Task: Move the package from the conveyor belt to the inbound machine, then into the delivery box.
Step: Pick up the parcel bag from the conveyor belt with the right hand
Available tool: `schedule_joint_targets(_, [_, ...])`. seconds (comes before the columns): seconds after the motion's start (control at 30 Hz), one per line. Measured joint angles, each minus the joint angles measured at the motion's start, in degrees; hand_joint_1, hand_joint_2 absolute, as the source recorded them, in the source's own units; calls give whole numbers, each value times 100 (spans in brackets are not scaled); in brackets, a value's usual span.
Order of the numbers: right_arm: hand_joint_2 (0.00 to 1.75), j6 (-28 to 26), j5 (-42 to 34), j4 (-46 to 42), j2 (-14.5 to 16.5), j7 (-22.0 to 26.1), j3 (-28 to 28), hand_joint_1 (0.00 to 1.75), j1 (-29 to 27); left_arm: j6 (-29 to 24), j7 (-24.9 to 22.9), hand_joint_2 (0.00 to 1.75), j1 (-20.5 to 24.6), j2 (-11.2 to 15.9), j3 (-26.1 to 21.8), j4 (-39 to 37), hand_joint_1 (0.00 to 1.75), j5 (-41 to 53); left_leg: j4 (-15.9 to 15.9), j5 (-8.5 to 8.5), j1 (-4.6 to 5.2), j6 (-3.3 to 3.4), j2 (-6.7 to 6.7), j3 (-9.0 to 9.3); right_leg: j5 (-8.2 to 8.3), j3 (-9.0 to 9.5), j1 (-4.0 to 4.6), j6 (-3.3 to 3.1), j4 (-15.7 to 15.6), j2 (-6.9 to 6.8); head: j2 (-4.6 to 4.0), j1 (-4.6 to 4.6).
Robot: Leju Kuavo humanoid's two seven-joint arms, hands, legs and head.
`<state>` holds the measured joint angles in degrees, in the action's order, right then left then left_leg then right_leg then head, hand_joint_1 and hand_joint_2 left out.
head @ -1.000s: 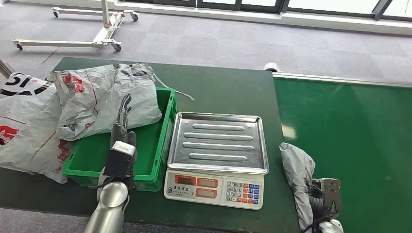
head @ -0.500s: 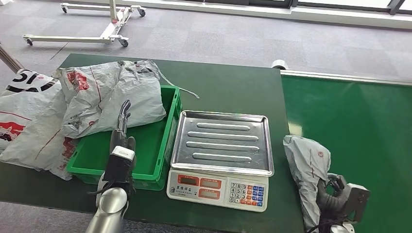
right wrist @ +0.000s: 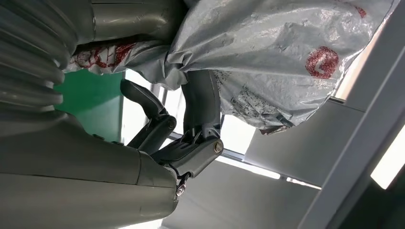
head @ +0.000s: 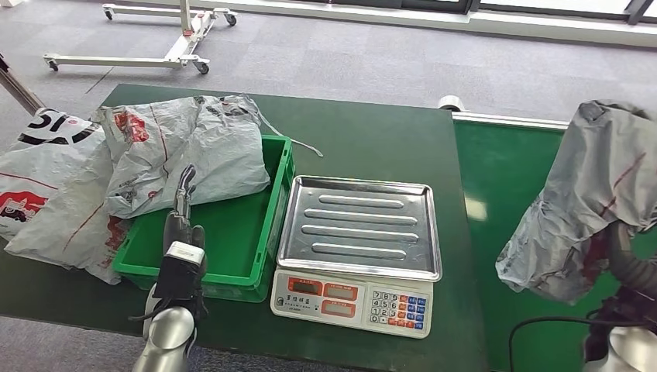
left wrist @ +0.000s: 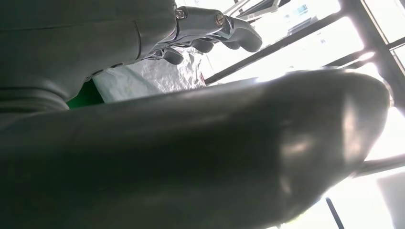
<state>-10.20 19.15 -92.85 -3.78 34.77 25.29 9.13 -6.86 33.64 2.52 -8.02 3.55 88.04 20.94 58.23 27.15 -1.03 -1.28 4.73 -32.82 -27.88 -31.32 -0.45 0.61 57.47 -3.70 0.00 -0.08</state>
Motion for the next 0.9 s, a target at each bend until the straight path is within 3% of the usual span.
schedule_joint_targets(0.33, [175, -299, 477, -109, -292, -192, -404, 175, 692, 30, 22, 0, 88, 0, -7, -82, 0, -6, 0, -12, 7, 14, -7, -5, 6, -6, -4, 9, 1, -6, 0, -1])
schedule_joint_targets(0.9, [175, -382, 493, -110, -431, -214, -728, 175, 725, 35, 35, 0, 100, 0, -5, -117, 0, -21, 0, -14, 8, 13, -24, -20, 6, -12, -4, 9, 2, -21, 0, -1])
